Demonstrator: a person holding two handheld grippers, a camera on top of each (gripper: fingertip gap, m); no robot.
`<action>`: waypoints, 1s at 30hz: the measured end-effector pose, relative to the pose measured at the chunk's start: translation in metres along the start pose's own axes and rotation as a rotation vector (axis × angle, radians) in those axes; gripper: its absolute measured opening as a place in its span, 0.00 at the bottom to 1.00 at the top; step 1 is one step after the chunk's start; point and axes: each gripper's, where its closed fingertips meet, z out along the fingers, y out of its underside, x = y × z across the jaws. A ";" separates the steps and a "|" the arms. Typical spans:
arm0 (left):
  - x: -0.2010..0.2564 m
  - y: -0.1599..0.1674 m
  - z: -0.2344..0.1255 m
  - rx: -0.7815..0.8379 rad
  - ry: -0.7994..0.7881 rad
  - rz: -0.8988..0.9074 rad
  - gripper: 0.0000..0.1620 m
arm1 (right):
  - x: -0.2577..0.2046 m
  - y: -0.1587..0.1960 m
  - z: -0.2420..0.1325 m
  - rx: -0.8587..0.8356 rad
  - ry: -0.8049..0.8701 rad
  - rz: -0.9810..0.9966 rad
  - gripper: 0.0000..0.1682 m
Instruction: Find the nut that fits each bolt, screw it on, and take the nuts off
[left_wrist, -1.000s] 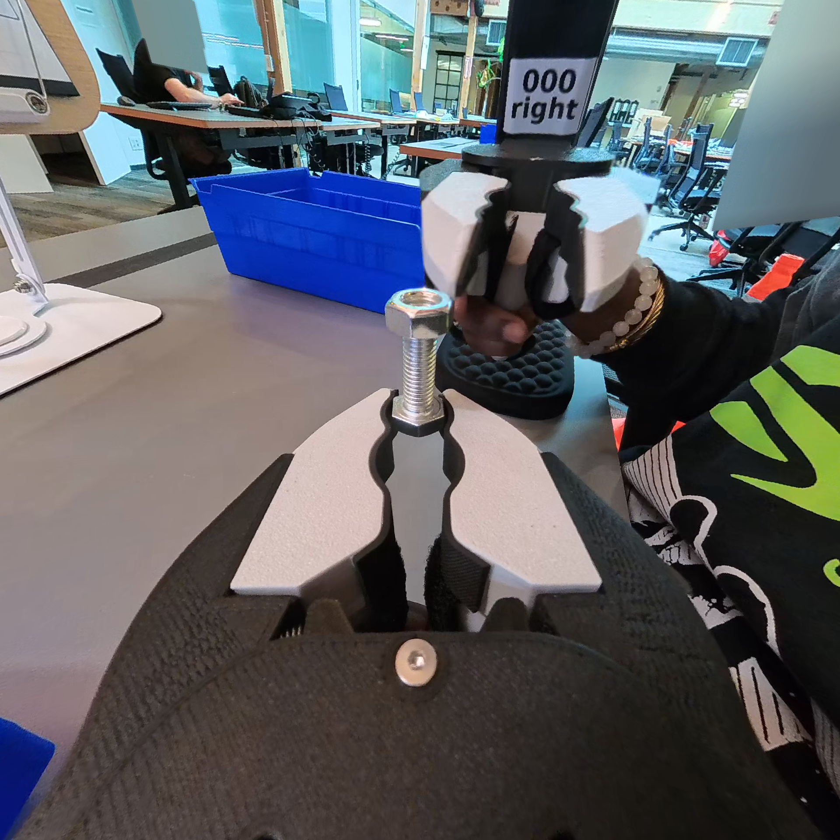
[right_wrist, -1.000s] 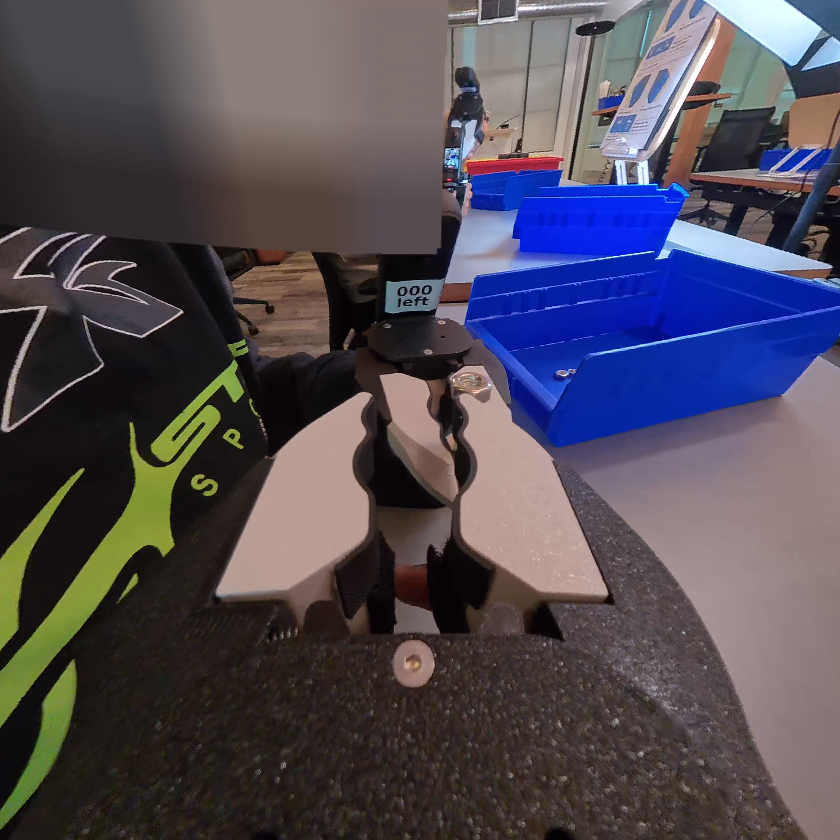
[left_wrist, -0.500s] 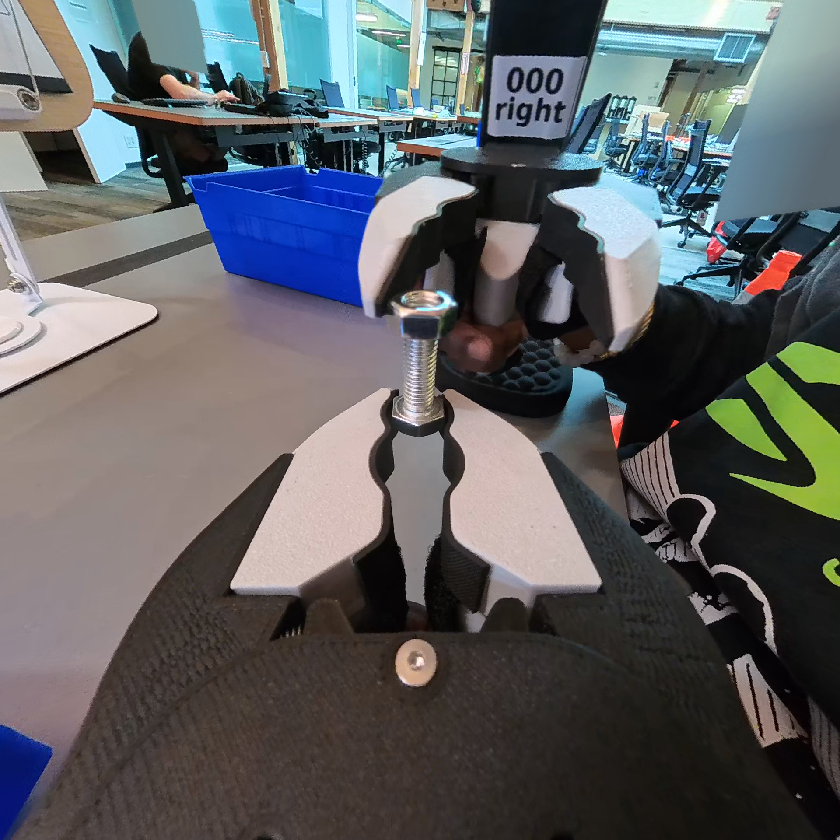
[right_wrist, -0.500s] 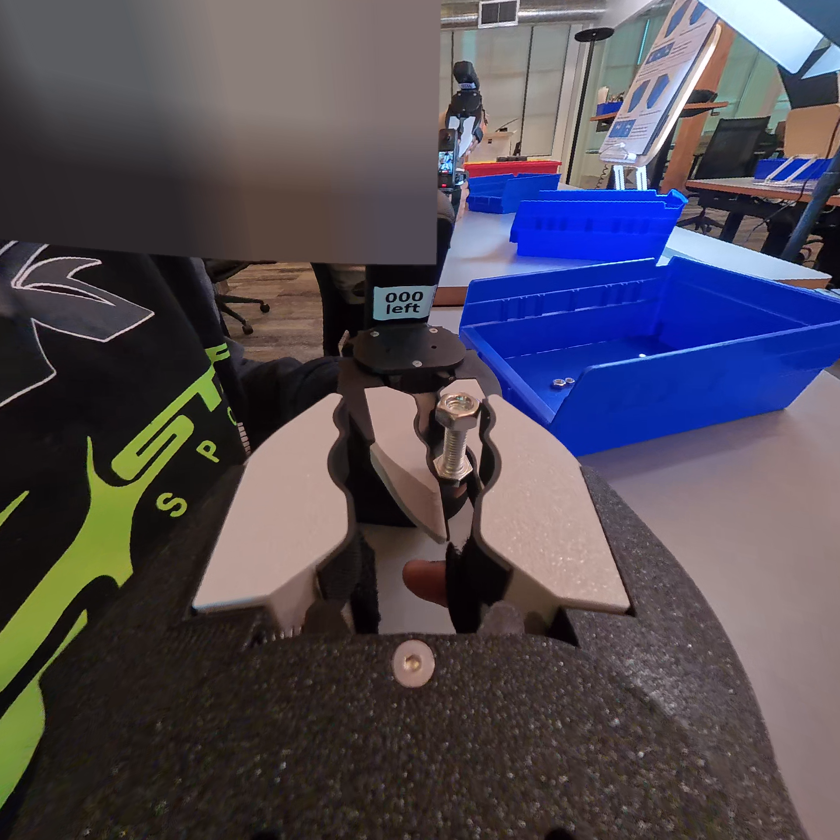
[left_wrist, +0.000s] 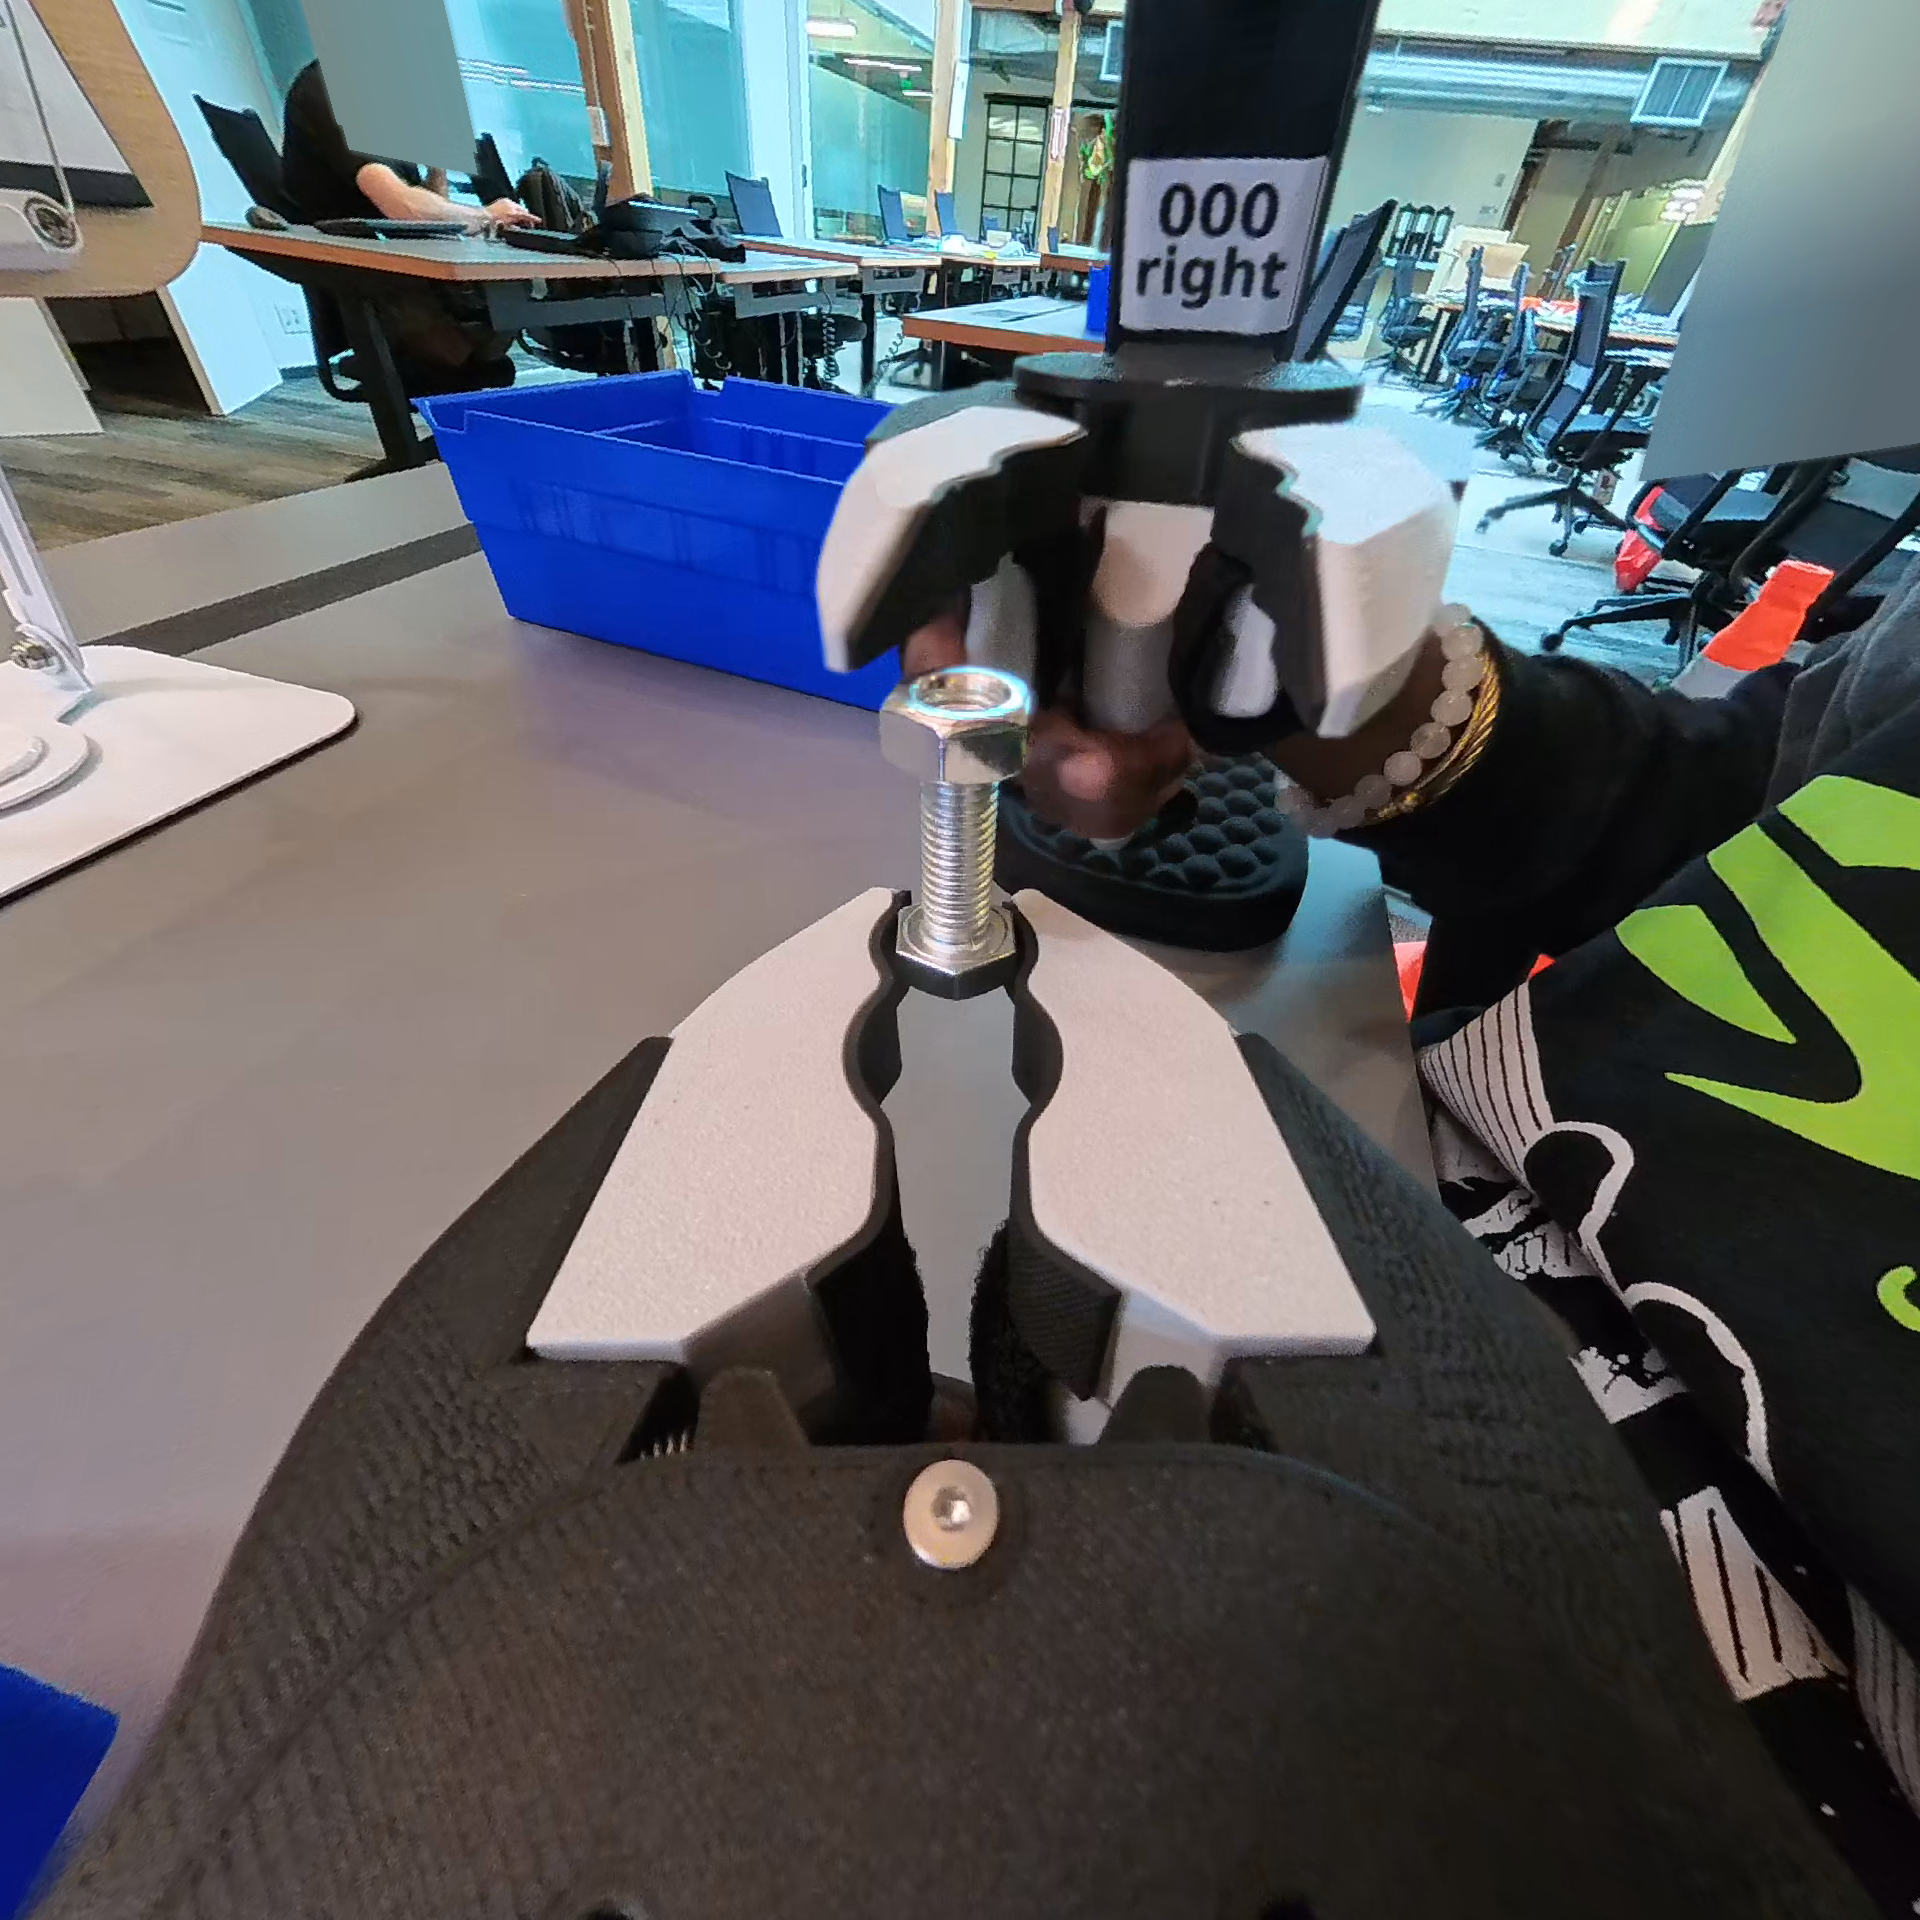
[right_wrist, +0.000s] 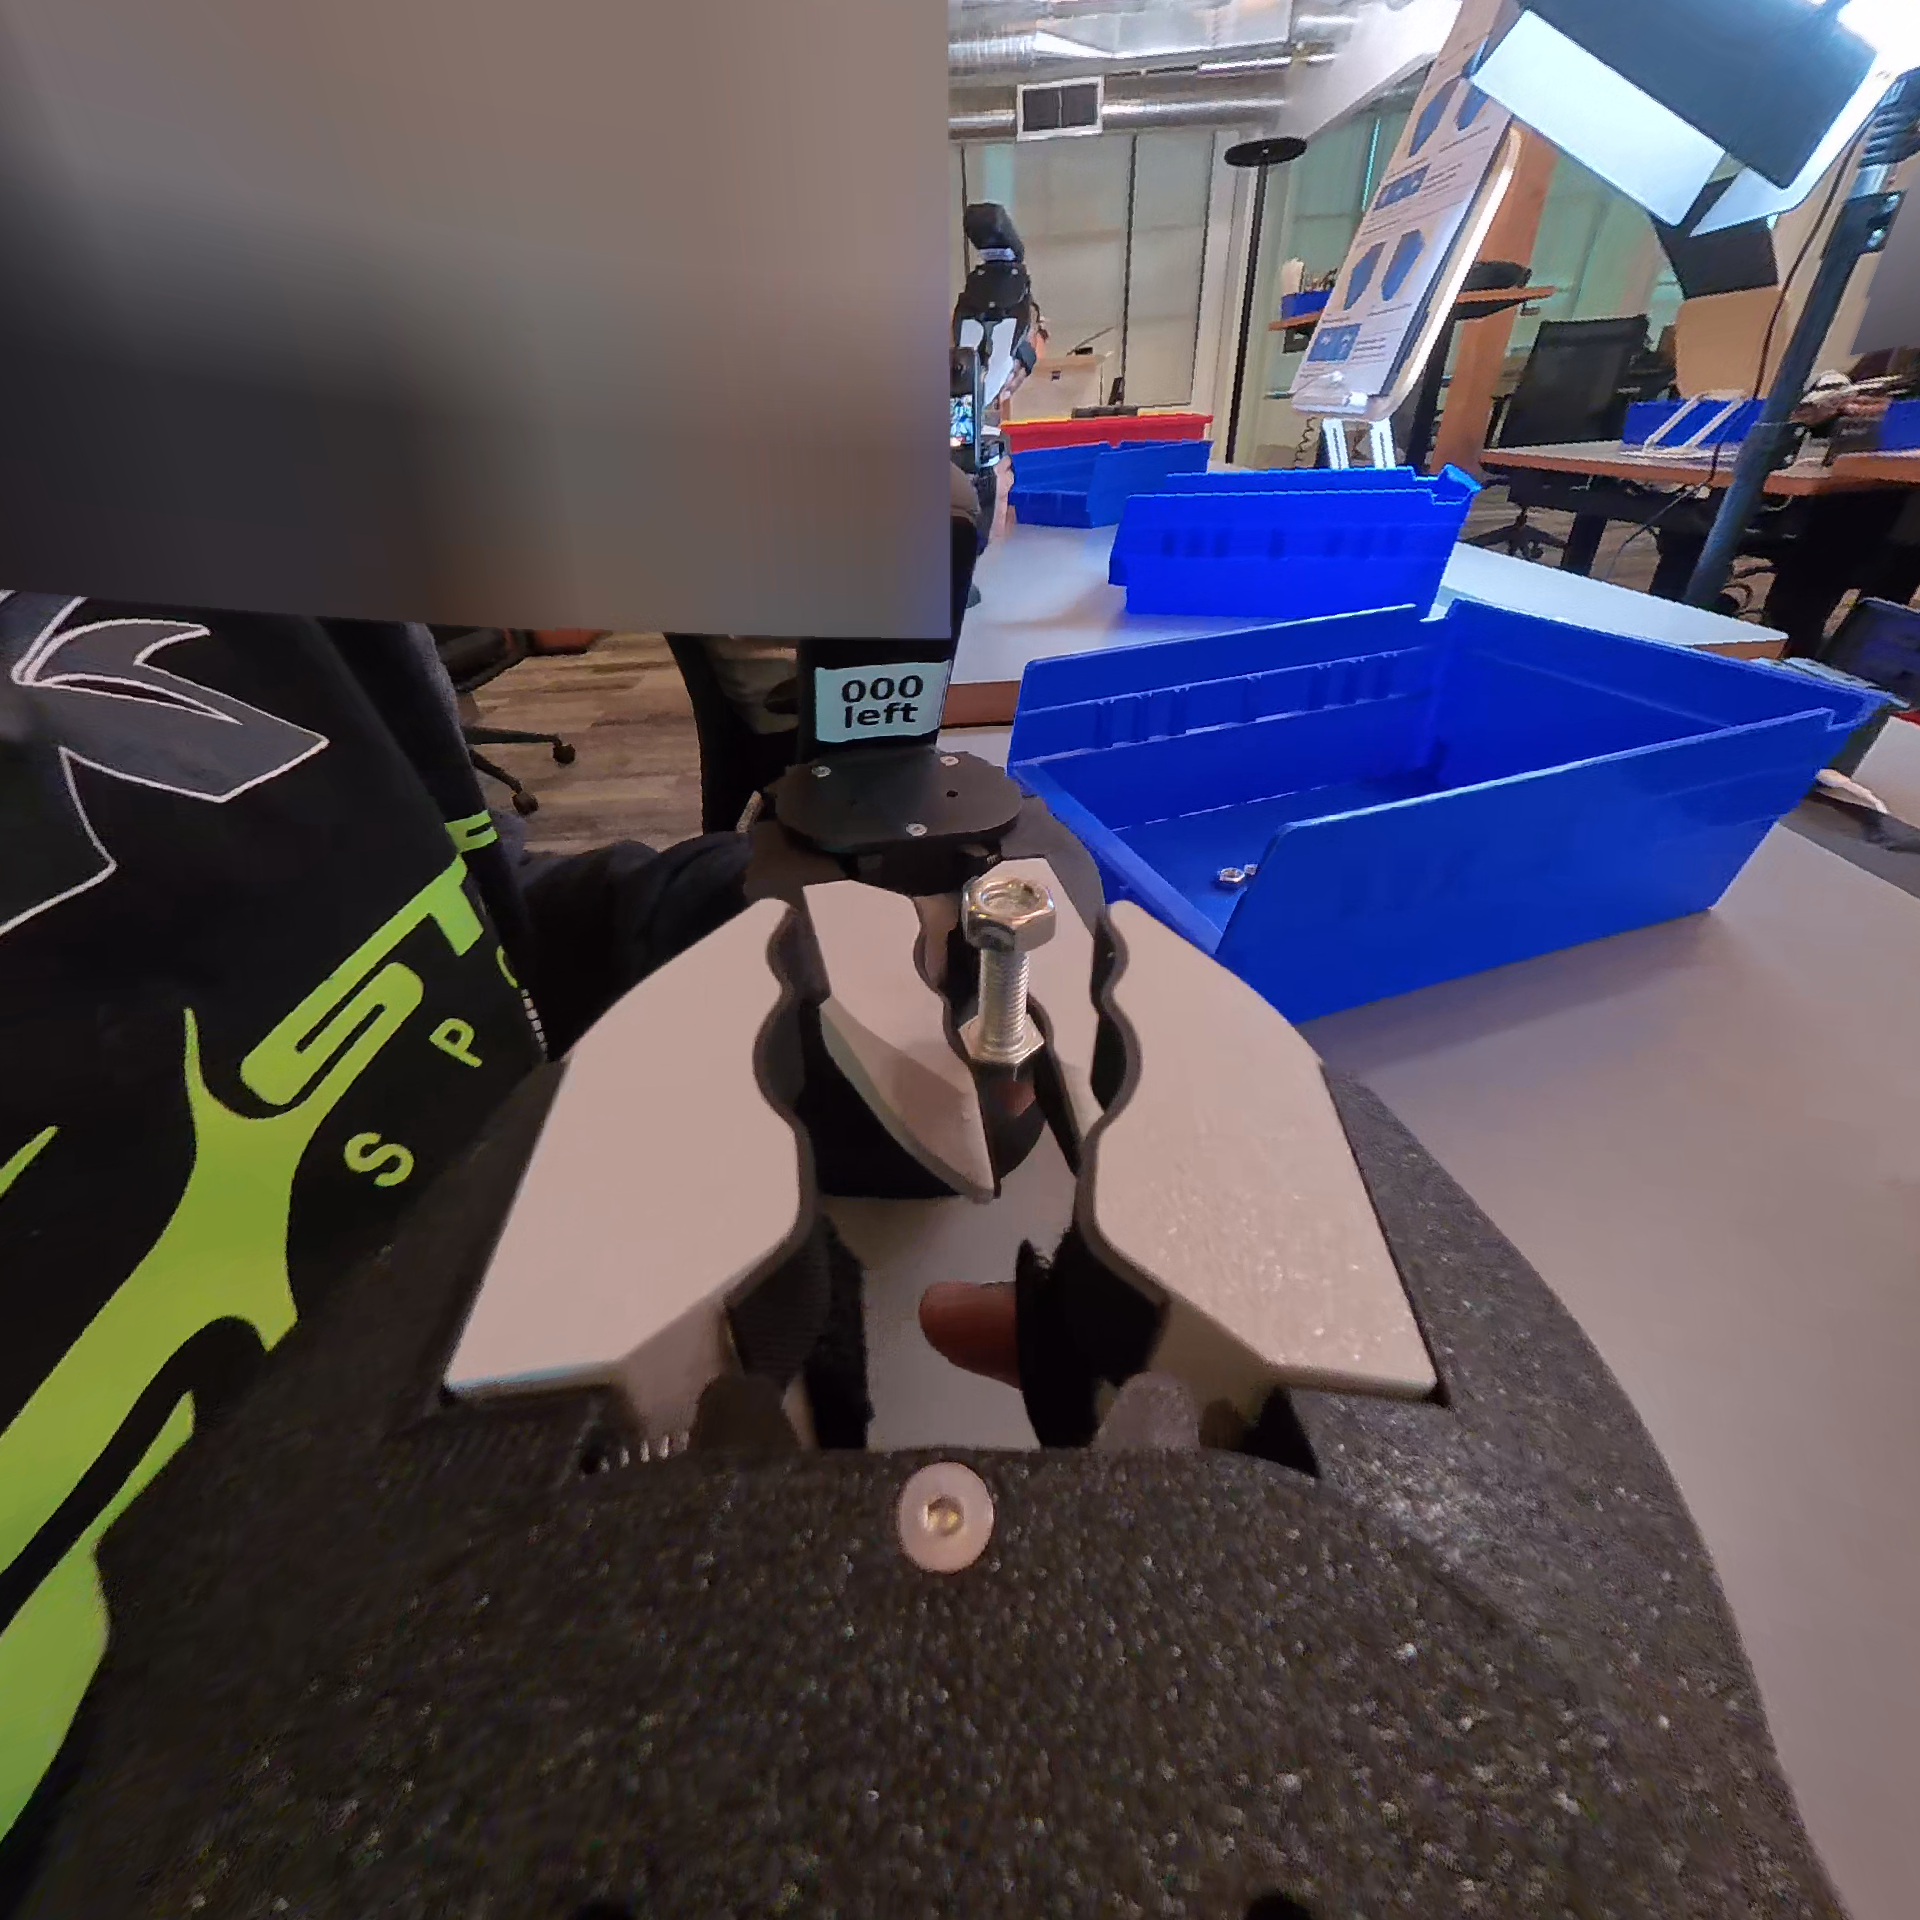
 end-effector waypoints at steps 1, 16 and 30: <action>0.000 0.000 0.000 -0.001 0.000 0.001 0.10 | 0.000 0.001 0.003 -0.006 -0.004 -0.003 0.33; -0.001 0.000 0.001 -0.005 -0.003 -0.001 0.10 | -0.013 0.001 -0.011 -0.004 -0.048 0.002 0.15; 0.001 0.001 0.001 -0.013 0.006 0.009 0.10 | -0.003 0.003 0.012 0.002 -0.037 -0.017 0.30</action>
